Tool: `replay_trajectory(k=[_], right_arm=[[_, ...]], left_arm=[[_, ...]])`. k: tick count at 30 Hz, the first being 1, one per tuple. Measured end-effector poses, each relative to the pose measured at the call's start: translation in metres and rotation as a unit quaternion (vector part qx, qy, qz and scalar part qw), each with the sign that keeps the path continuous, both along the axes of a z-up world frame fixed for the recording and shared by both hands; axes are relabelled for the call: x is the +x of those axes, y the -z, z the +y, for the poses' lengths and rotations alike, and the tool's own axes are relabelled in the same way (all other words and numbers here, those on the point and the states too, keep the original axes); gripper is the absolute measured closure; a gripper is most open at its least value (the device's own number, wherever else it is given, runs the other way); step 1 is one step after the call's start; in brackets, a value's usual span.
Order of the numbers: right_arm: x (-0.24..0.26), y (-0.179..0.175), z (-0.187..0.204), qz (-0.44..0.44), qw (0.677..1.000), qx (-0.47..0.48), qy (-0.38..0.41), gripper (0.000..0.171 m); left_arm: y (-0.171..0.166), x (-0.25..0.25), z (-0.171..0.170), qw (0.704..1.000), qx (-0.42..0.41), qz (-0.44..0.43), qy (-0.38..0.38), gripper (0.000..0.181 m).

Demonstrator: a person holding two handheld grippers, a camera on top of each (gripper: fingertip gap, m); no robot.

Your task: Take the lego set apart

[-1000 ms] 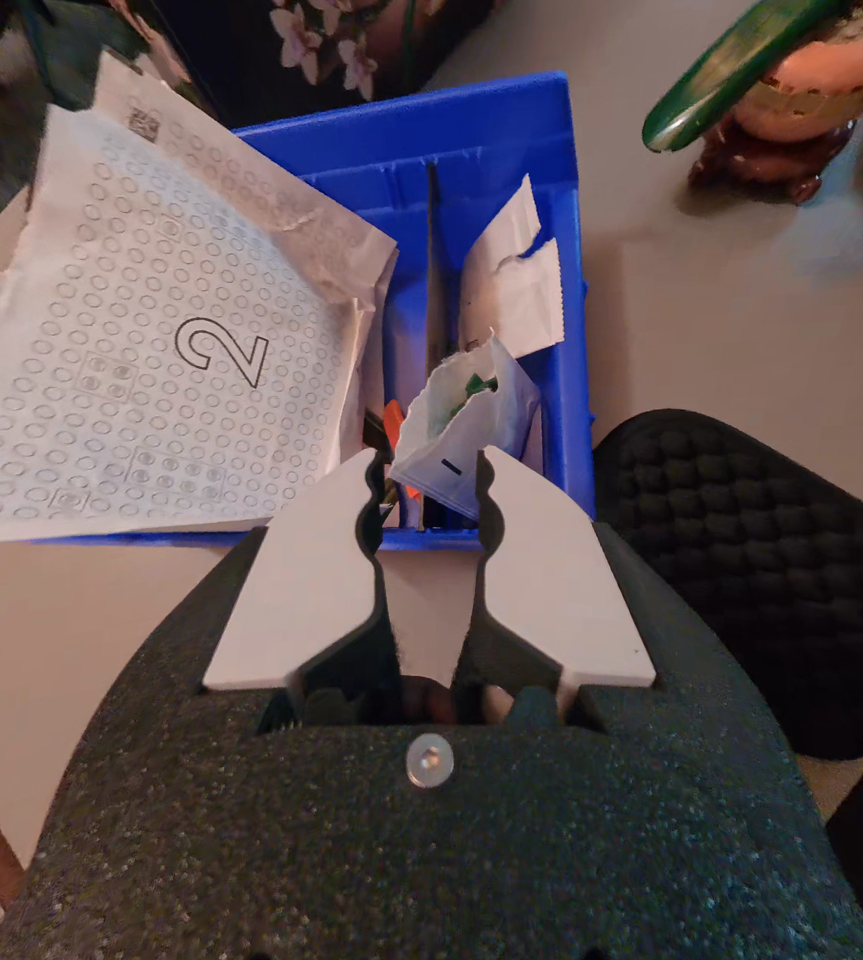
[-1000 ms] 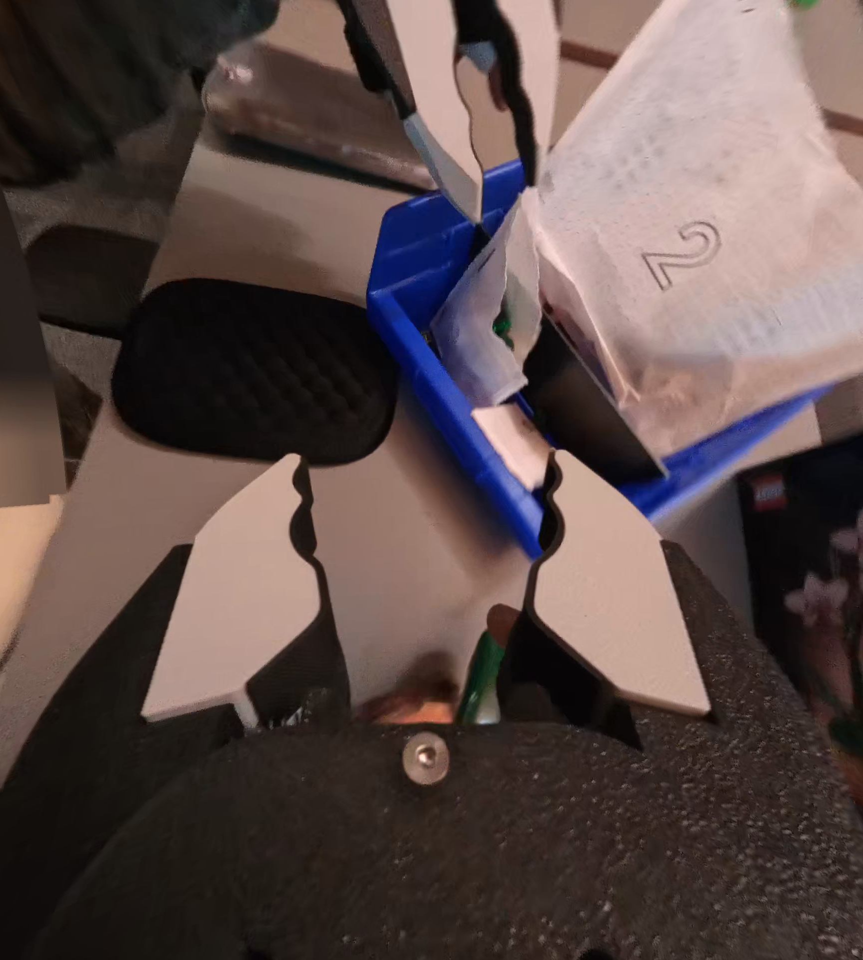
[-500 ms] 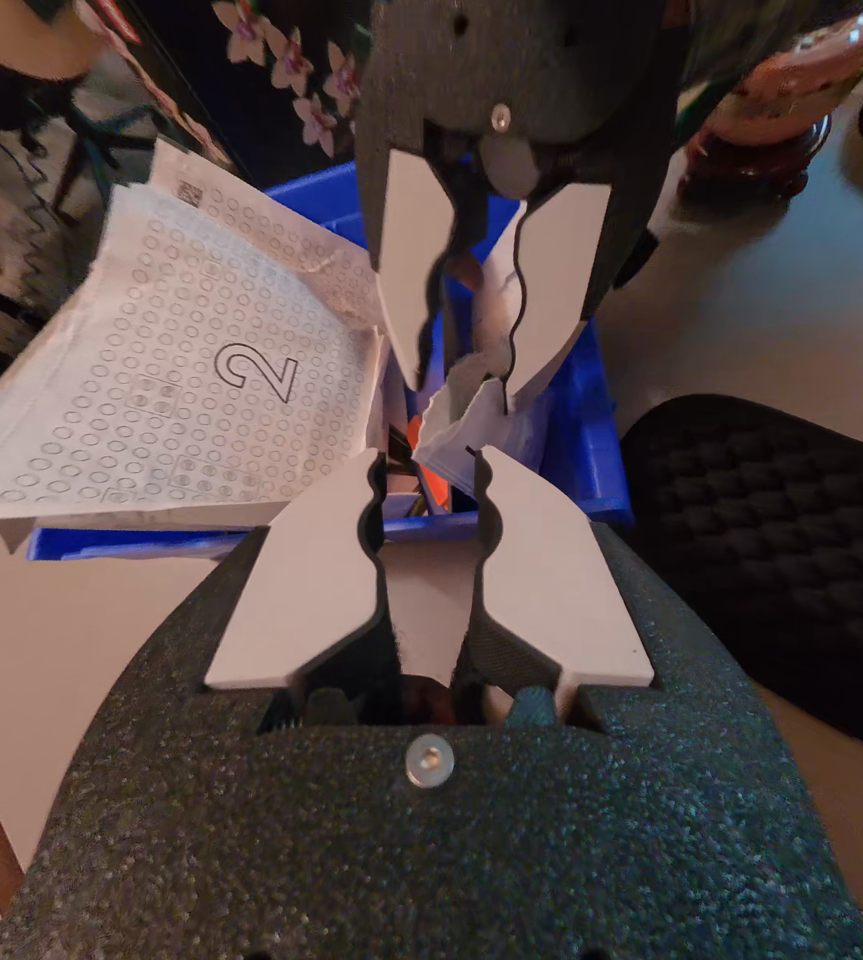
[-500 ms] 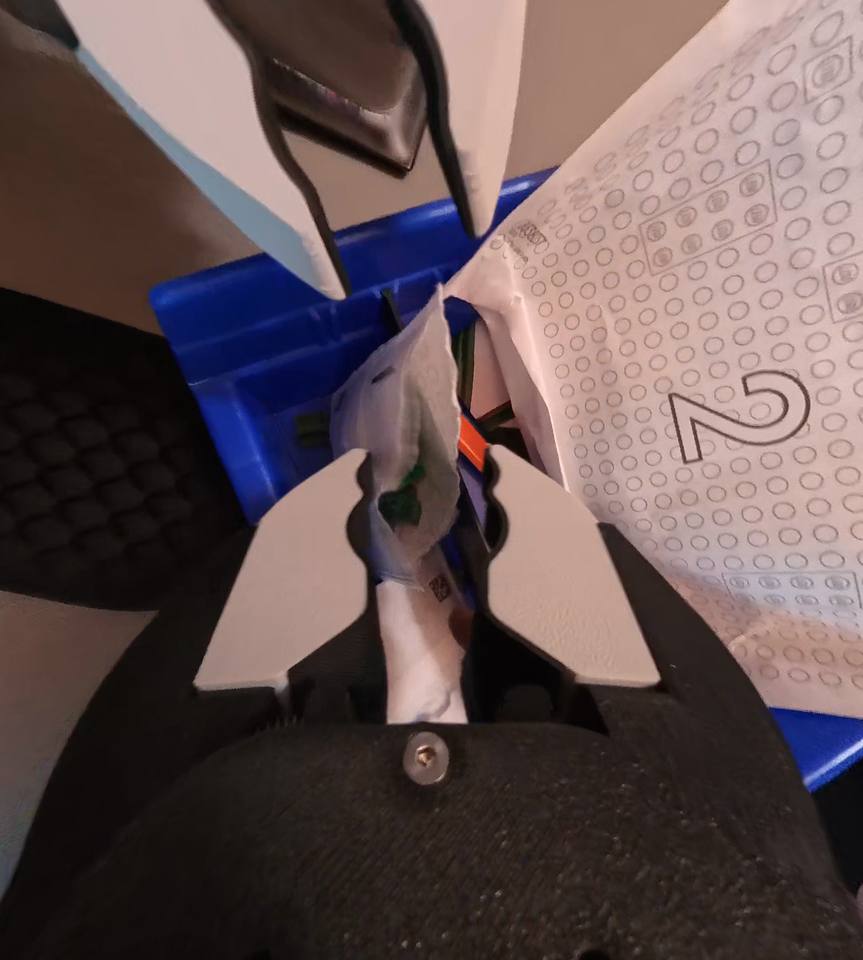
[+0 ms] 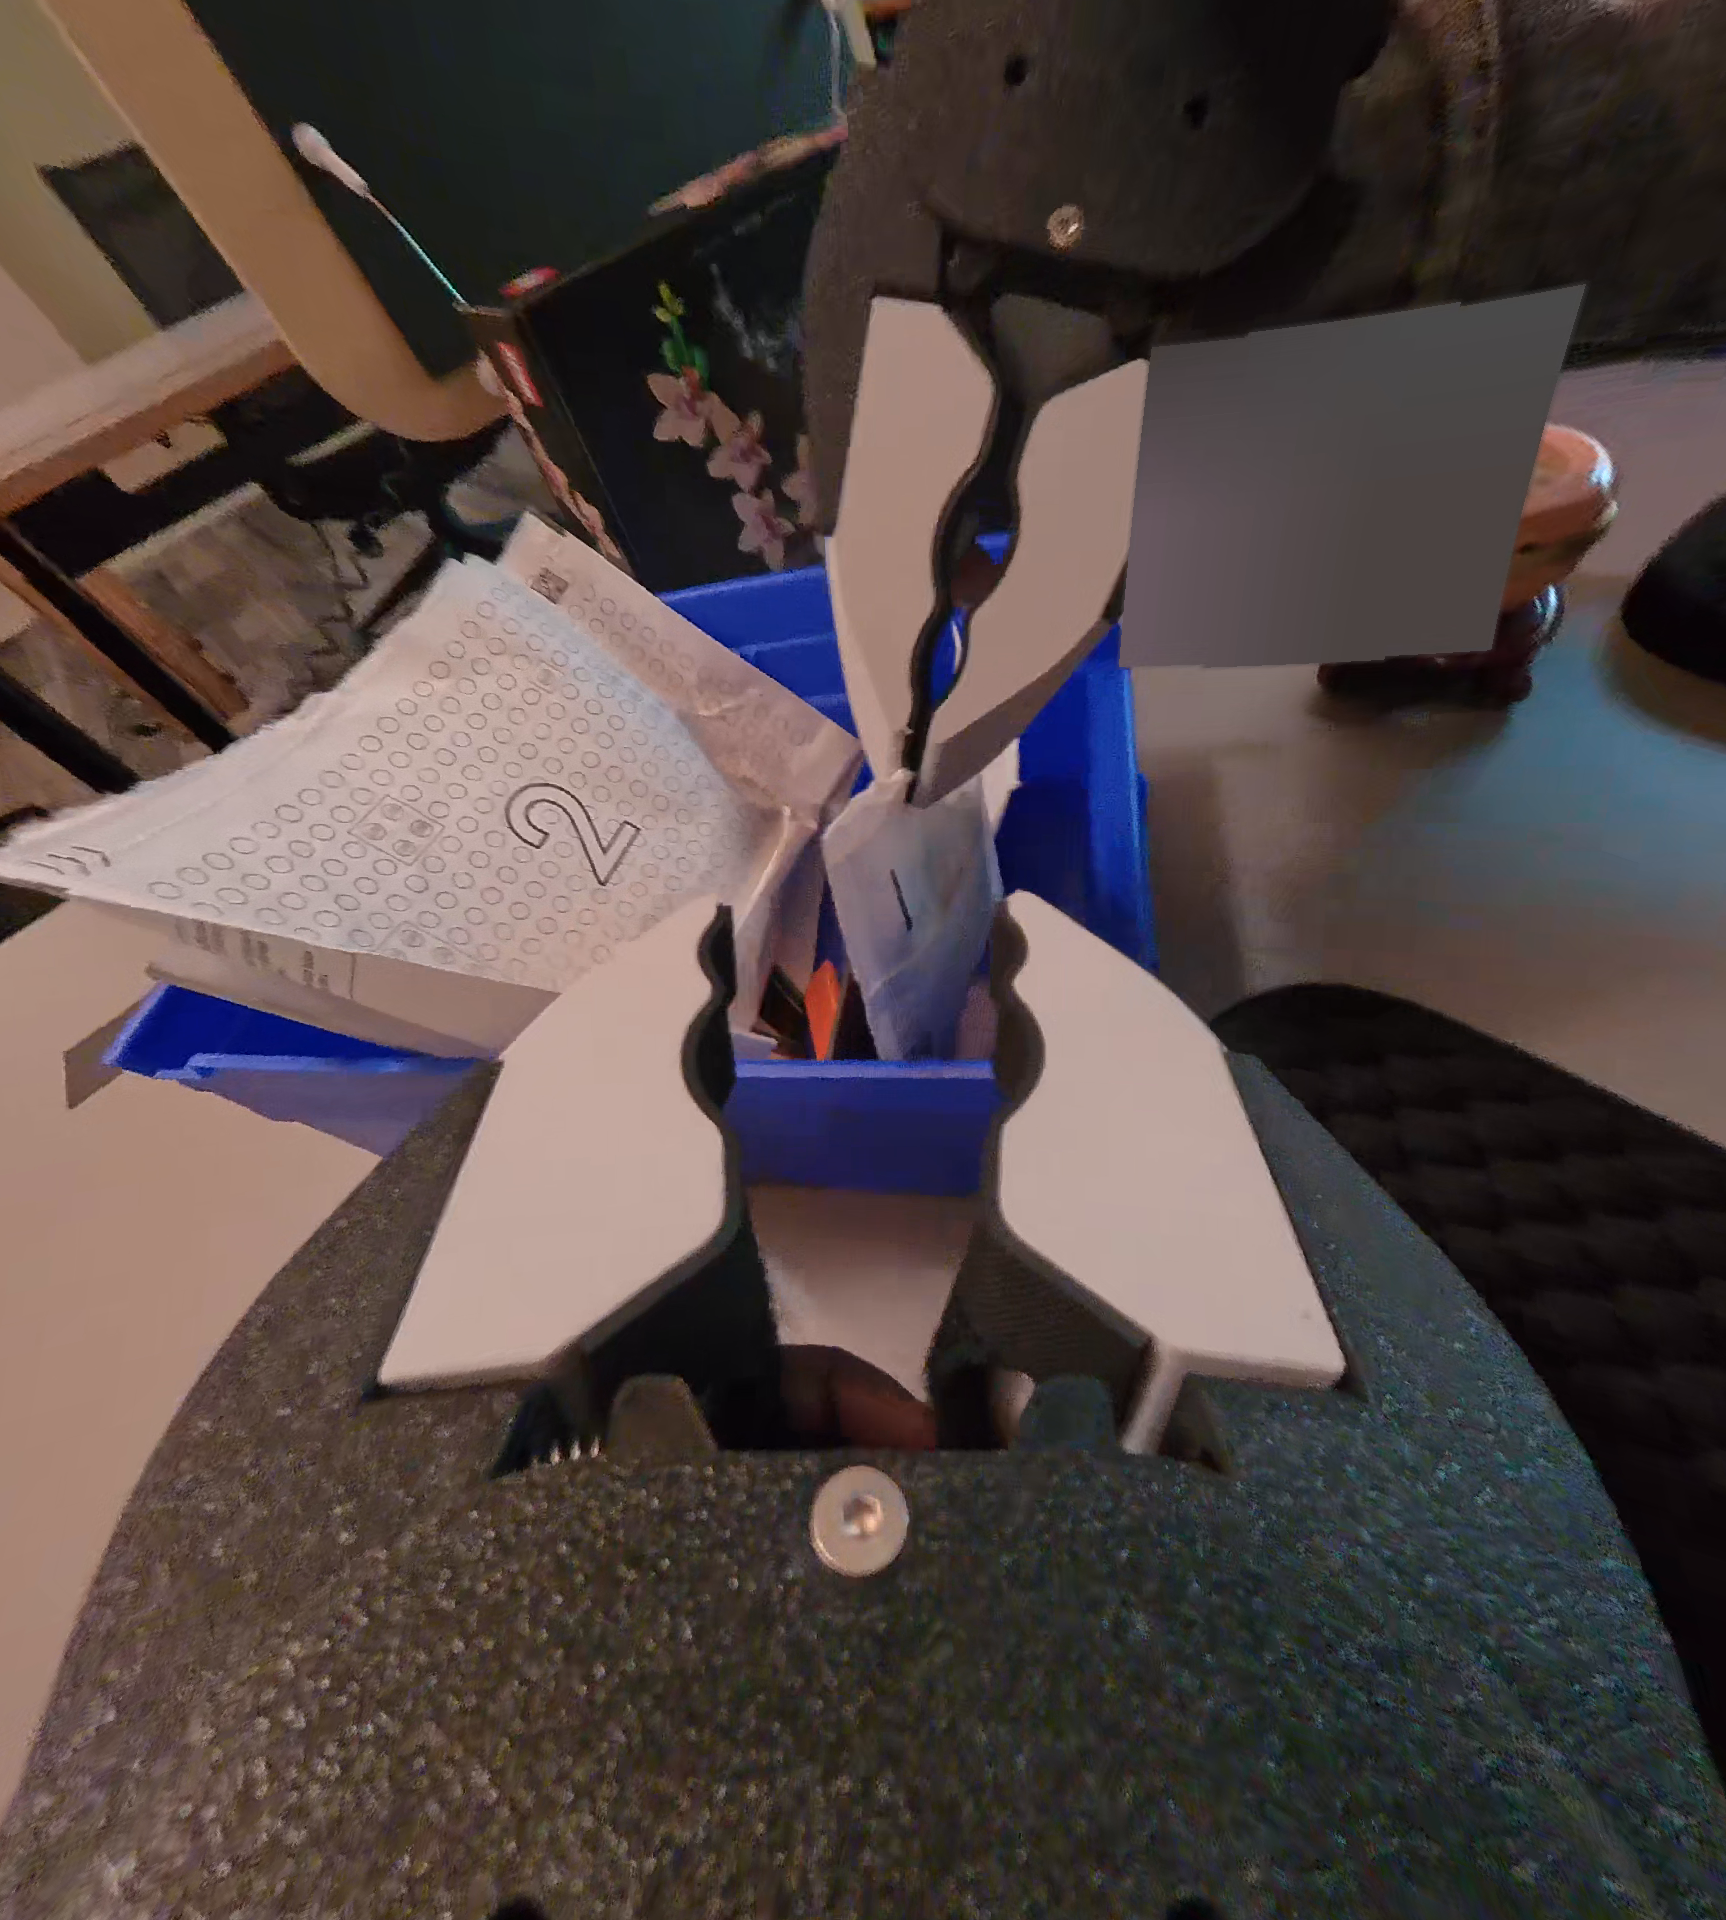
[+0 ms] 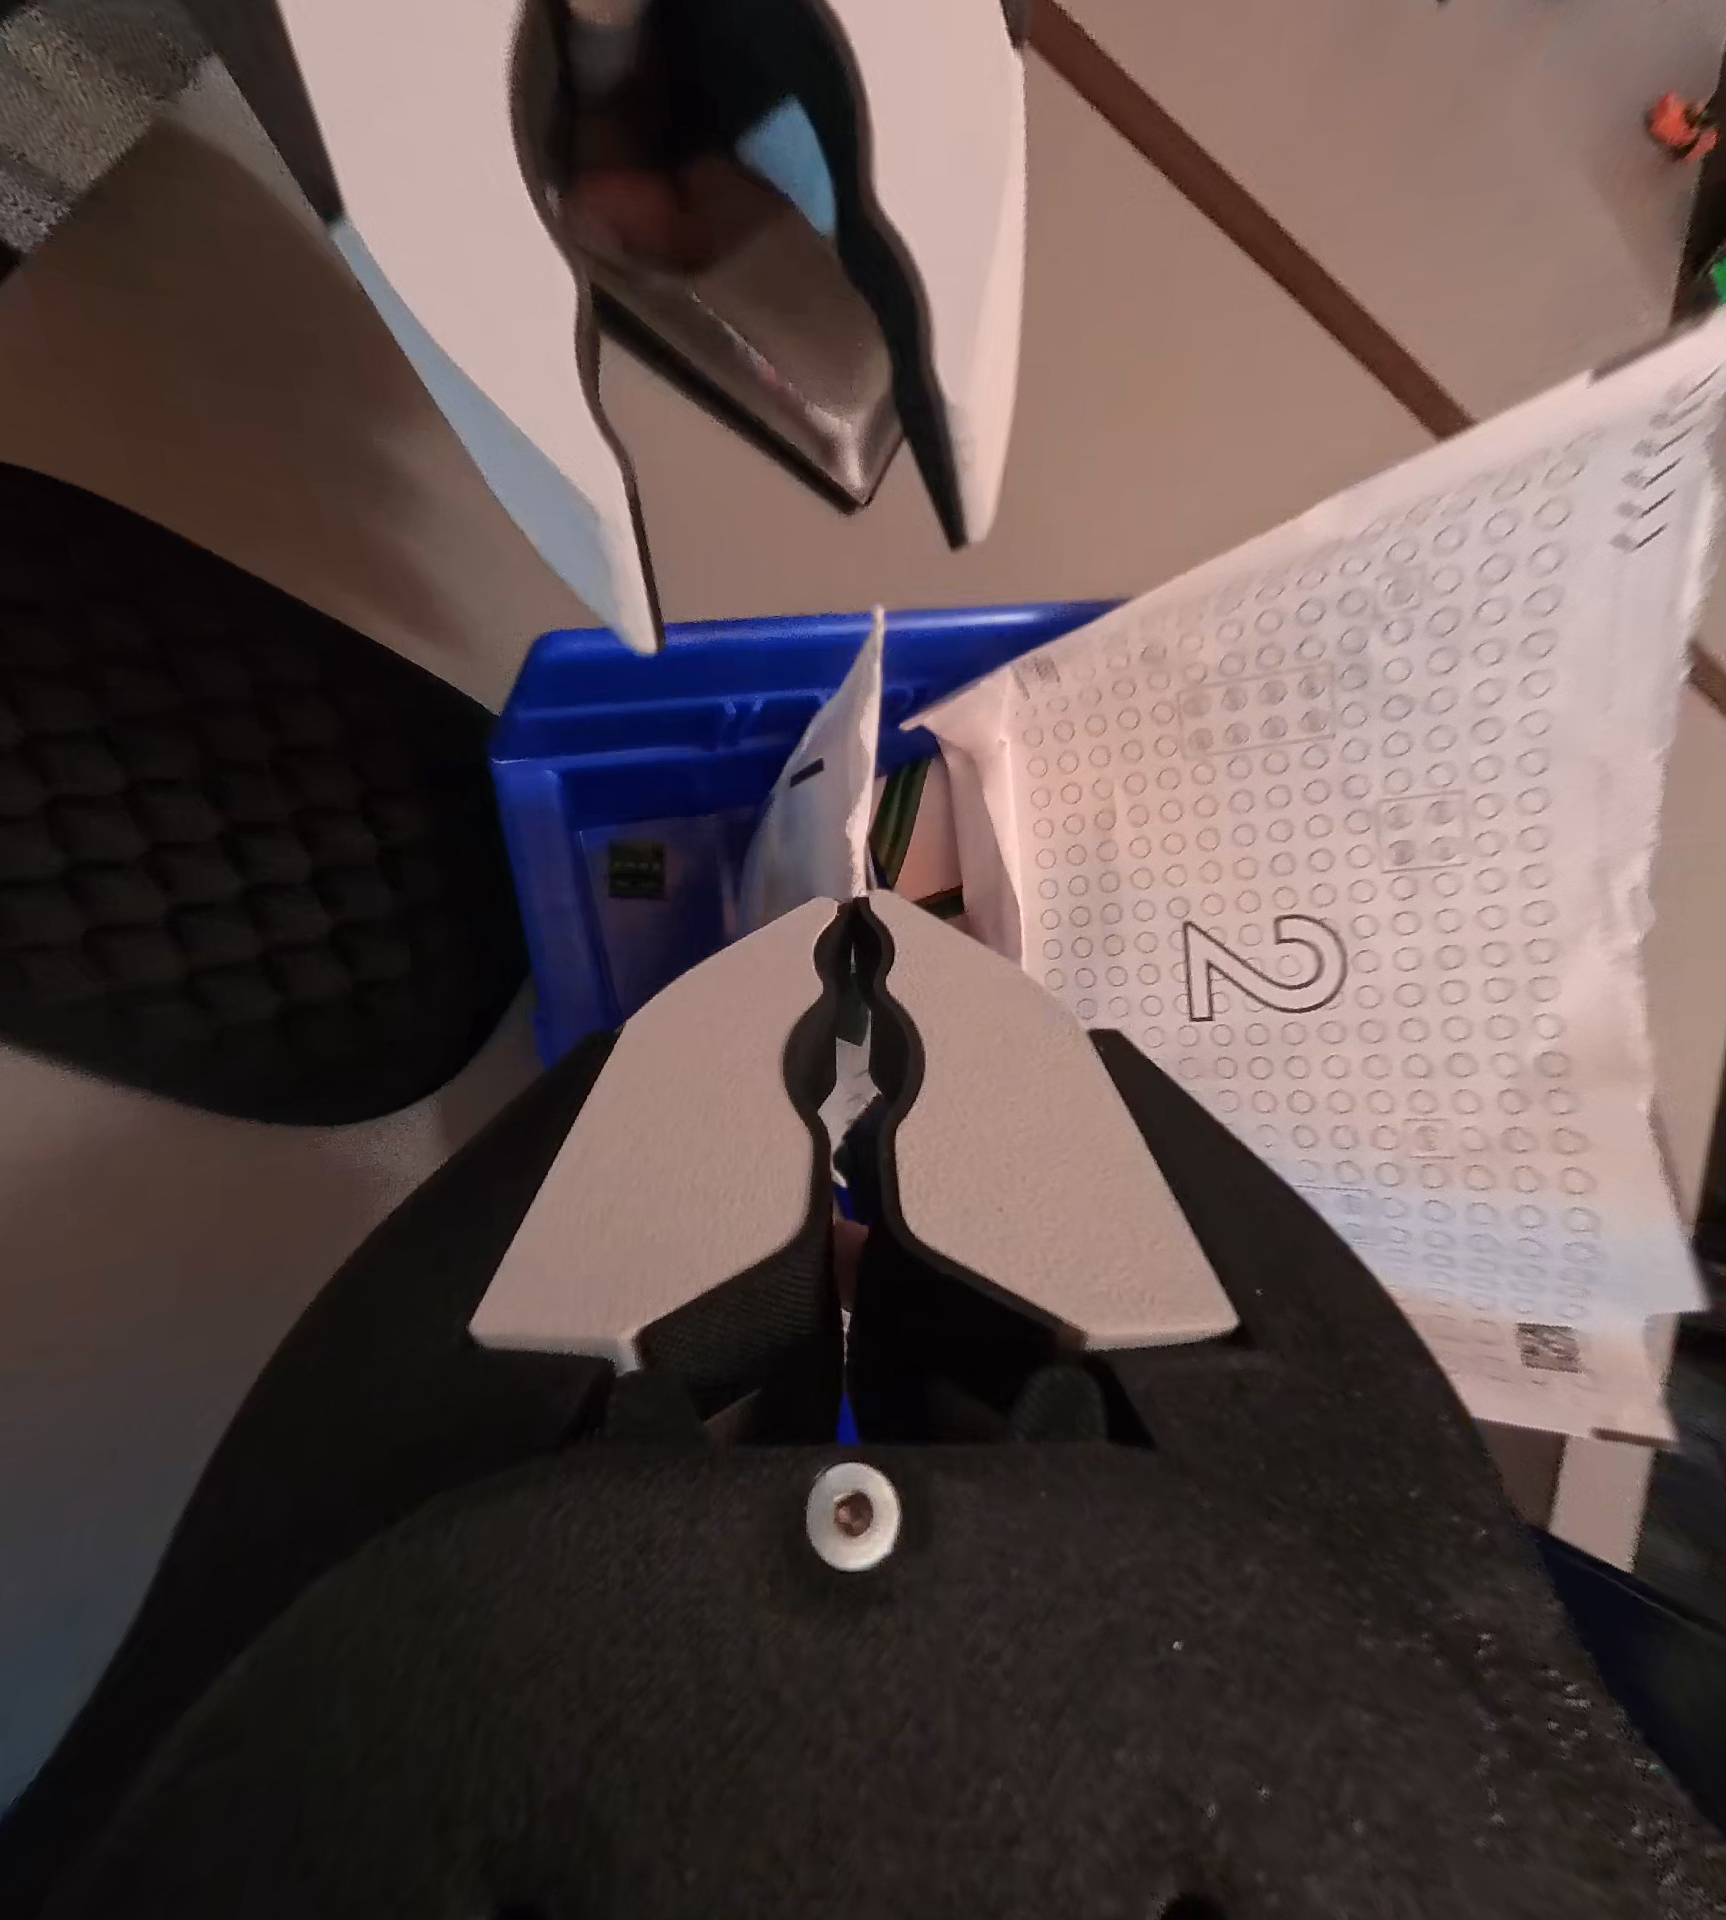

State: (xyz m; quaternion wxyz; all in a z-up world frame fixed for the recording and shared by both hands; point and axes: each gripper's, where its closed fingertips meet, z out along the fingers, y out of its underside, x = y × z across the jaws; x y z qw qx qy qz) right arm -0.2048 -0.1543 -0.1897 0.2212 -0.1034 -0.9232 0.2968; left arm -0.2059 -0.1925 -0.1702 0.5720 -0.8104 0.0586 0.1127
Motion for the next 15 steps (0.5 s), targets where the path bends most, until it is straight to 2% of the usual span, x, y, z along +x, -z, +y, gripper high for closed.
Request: replay_trajectory(k=[3, 10, 12, 14, 15], right_arm=[[0.005, -0.013, -0.001, -0.001, 1.0, 0.009, -0.013, 0.171], [0.017, -0.025, -0.009, -0.003, 0.998, 0.011, -0.056, 0.171], [0.022, -0.029, -0.013, -0.005, 0.998, 0.012, -0.066, 0.171], [0.025, -0.036, -0.018, -0.001, 0.997, 0.007, -0.073, 0.171], [0.027, -0.04, -0.021, 0.0, 0.997, 0.005, -0.076, 0.171]], left_arm=[[0.005, 0.004, 0.005, 1.0, 0.005, -0.011, 0.006, 0.124], [0.025, 0.016, 0.021, 0.999, -0.026, 0.01, 0.044, 0.134], [0.023, 0.02, 0.022, 0.998, -0.023, 0.024, 0.053, 0.14], [0.016, 0.027, 0.022, 0.997, -0.004, 0.042, 0.068, 0.16], [0.013, 0.029, 0.02, 0.996, 0.005, 0.047, 0.07, 0.164]])
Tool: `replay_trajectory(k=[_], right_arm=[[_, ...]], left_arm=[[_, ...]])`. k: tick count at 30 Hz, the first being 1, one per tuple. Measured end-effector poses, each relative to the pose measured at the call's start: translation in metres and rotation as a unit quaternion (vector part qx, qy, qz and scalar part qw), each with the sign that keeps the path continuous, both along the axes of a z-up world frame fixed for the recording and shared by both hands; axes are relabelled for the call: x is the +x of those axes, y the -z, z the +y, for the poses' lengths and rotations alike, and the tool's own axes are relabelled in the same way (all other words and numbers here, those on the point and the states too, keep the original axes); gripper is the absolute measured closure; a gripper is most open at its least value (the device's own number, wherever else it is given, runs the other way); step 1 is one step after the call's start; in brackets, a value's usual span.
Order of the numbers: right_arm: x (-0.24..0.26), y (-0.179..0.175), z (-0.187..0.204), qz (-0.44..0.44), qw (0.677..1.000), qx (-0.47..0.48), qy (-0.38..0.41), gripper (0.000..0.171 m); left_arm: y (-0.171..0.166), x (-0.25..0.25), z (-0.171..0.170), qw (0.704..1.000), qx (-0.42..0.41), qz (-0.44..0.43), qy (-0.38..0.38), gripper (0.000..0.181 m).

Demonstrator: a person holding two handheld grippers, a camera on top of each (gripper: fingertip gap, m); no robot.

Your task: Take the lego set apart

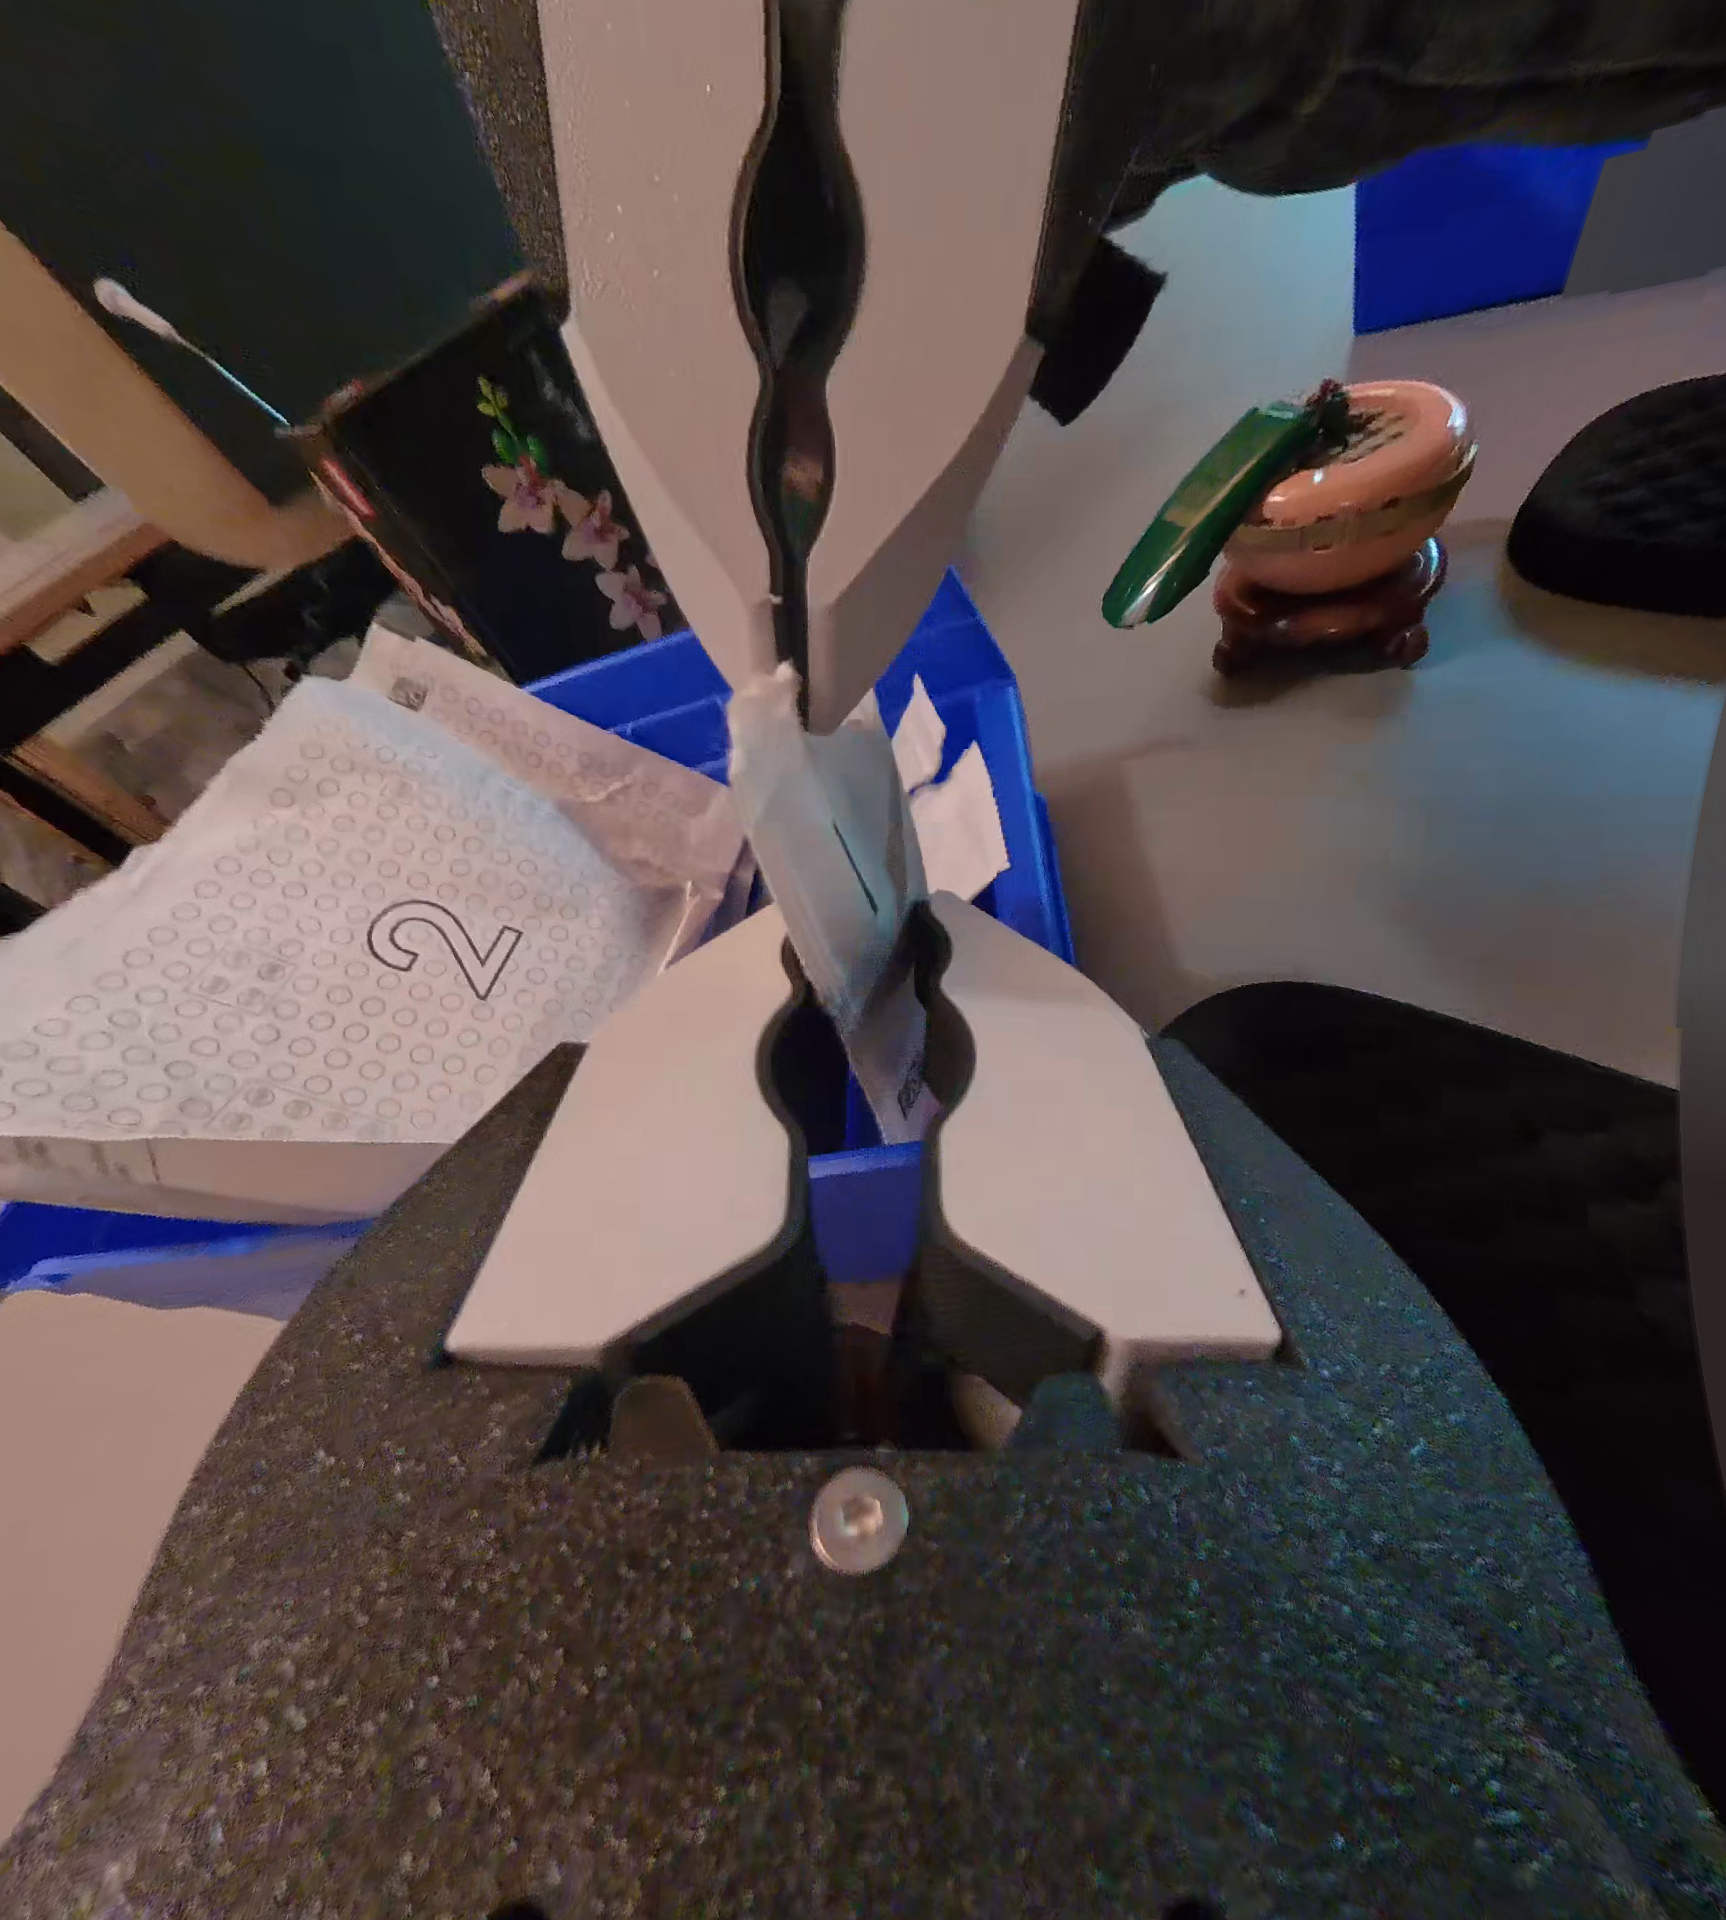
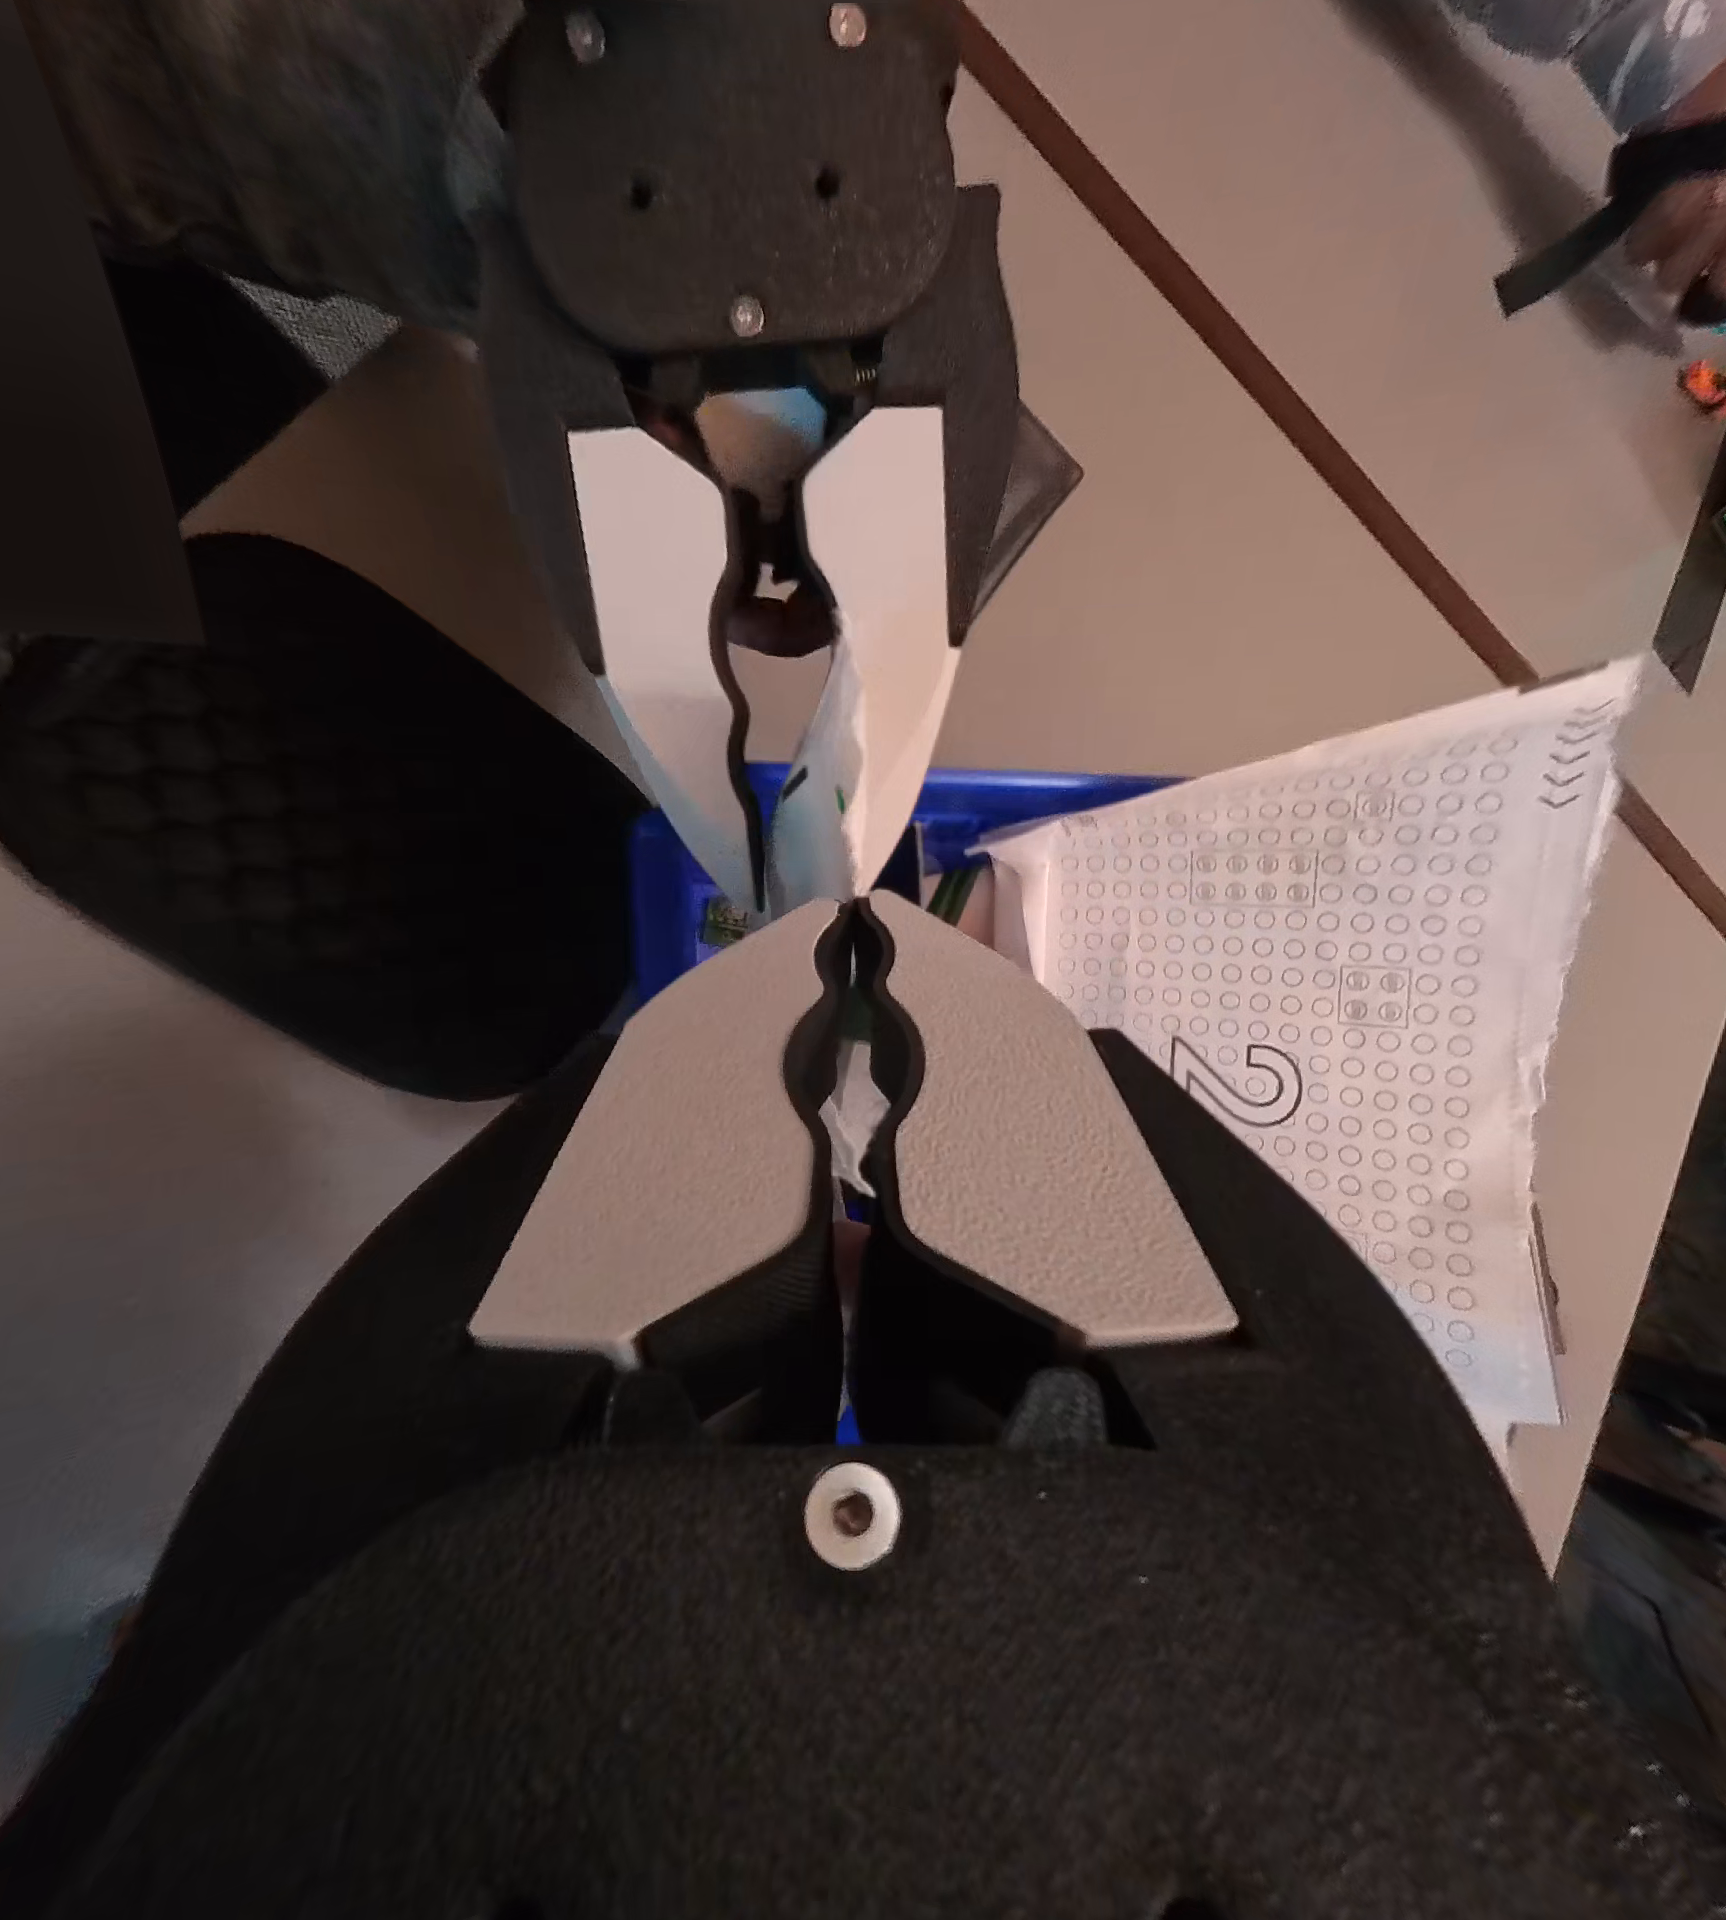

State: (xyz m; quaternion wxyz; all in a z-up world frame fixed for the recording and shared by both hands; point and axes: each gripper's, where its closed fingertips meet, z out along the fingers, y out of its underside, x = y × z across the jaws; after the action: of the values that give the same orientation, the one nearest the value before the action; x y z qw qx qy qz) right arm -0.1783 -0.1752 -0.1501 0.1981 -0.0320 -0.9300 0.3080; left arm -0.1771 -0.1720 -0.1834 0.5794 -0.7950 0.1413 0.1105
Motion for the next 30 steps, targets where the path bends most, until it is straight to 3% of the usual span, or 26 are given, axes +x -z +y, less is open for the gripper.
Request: replay_trajectory(k=[4, 7, 9, 13, 16, 18, 20, 23, 27, 30], right_arm=[[0.004, -0.017, -0.015, -0.006, 0.999, -0.048, 0.013, 0.171], [0.003, -0.029, -0.017, -0.042, 0.992, -0.106, 0.053, 0.138], [0.002, -0.032, -0.008, -0.07, 0.983, -0.138, 0.097, 0.129], [0.007, -0.028, 0.013, -0.125, 0.951, -0.224, 0.17, 0.127], [0.0, -0.023, 0.048, -0.122, 0.902, -0.28, 0.304, 0.128], [-0.002, -0.002, 0.068, -0.11, 0.866, -0.29, 0.393, 0.125], [-0.002, 0.04, 0.074, -0.121, 0.85, -0.245, 0.45, 0.116], [-0.008, 0.098, 0.075, -0.158, 0.827, -0.171, 0.512, 0.118], [-0.027, 0.124, 0.083, -0.165, 0.792, -0.13, 0.573, 0.127], [-0.03, 0.134, 0.077, -0.176, 0.784, -0.09, 0.588, 0.129]], left_arm=[[-0.017, 0.005, -0.01, 0.998, 0.059, -0.032, -0.001, 0.17], [-0.031, 0.008, -0.02, 0.993, 0.104, -0.062, -0.007, 0.172], [-0.036, 0.009, -0.028, 0.991, 0.115, -0.065, -0.015, 0.173], [-0.034, 0.009, -0.041, 0.989, 0.123, -0.081, -0.032, 0.173], [-0.031, 0.002, -0.056, 0.986, 0.13, -0.083, -0.062, 0.173], [-0.03, -0.002, -0.067, 0.985, 0.134, -0.077, -0.08, 0.173], [-0.029, -0.004, -0.075, 0.984, 0.135, -0.063, -0.094, 0.173], [-0.033, -0.001, -0.081, 0.983, 0.15, -0.06, -0.091, 0.173], [-0.037, 0.005, -0.088, 0.981, 0.166, -0.048, -0.087, 0.173], [-0.043, 0.008, -0.094, 0.979, 0.182, -0.05, -0.076, 0.173]])
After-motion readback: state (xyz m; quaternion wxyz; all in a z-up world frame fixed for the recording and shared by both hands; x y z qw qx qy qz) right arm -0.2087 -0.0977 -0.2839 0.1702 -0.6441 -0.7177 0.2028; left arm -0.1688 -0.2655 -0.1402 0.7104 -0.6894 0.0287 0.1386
